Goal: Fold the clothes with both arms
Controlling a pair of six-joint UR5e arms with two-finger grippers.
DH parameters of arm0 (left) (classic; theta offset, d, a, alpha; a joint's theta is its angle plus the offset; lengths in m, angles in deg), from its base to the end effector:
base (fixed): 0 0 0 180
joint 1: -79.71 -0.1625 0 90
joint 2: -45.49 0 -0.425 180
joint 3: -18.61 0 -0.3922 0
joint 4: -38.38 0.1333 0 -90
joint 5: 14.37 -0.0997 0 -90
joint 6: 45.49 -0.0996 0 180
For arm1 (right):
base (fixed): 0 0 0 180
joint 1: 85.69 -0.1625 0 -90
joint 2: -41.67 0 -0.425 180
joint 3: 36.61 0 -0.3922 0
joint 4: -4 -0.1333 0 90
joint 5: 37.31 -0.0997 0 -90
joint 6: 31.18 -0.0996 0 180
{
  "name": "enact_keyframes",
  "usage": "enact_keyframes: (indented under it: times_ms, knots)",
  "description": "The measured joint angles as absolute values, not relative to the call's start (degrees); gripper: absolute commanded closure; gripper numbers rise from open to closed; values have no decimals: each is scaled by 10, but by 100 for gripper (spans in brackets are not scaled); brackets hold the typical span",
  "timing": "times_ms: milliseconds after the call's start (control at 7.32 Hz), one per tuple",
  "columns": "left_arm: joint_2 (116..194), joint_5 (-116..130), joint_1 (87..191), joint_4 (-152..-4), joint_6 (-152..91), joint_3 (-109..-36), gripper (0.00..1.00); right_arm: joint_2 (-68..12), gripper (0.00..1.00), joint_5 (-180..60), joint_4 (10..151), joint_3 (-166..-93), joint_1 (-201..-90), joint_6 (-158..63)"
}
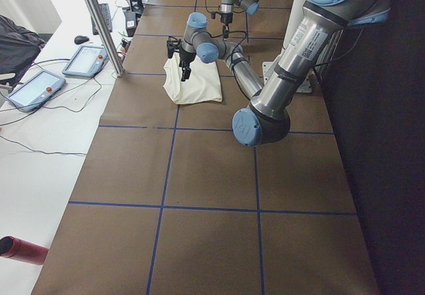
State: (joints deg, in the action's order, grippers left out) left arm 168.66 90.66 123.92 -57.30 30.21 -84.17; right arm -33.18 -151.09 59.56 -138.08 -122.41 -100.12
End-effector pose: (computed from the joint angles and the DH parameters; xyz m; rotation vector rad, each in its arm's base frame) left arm 0.3856 -0.5251 0.2179 0.2259 0.9059 -0.3657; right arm -0.4170 -0.4272 0.3538 0.1786 -1.0977 0.0235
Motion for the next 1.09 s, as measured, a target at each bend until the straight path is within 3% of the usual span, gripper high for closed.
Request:
enact_keyframes:
  times_ms: [273, 410, 547, 683, 820, 1093]
  knots:
    - [1689, 907, 1239, -573, 306, -844, 0, -302, 3, -1511, 636, -1355, -1244, -986]
    - [1690, 907, 1238, -573, 311, -844, 0, -299, 9, -1514, 639, -1333, -1247, -981]
    - [1691, 907, 1238, -572, 314, -844, 0, -298, 27, -1520, 639, -1316, -1248, -979]
    - [1691, 907, 1238, -572, 315, -844, 0, -297, 69, -1529, 638, -1306, -1247, -978]
    - [1691, 907, 1237, -572, 315, -844, 0, -297, 100, -1537, 638, -1300, -1244, -978]
    - [1690, 907, 1237, -573, 314, -844, 0, -297, 100, -1544, 637, -1295, -1242, -977]
